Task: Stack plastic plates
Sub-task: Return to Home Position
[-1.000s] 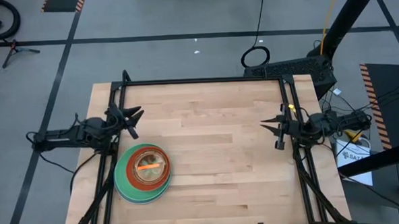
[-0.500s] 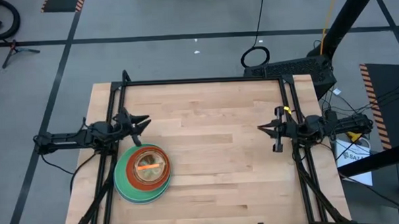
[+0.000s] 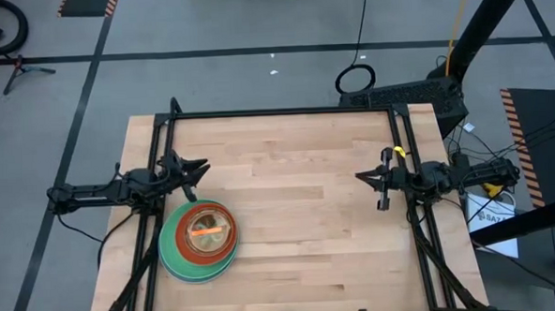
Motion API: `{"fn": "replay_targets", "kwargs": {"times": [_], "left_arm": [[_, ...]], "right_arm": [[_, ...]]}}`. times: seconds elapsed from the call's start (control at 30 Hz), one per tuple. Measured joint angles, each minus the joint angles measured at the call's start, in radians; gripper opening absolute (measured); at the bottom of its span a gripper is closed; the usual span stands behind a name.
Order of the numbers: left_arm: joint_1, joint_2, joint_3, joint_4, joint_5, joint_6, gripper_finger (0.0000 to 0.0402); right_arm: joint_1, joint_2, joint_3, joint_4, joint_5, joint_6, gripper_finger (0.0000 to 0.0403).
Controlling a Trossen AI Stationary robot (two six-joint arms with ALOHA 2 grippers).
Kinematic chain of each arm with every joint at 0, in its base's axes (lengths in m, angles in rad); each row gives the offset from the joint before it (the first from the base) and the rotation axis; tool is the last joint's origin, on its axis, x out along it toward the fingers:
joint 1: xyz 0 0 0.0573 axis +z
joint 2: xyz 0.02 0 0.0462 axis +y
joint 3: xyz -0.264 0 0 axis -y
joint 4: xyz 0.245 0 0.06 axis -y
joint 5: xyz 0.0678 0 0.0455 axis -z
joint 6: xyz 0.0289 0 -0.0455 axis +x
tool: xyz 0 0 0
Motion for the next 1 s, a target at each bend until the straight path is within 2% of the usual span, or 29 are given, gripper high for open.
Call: {"fn": "replay_targets", "kwargs": {"times": [1.0], "left_arm": [[0.000, 0.000, 0.000, -0.002, -0.004, 0.009, 0.0113]], "right_arm": [[0.000, 0.000, -0.002, 0.012, 0.001, -0.006, 0.0011]]}}
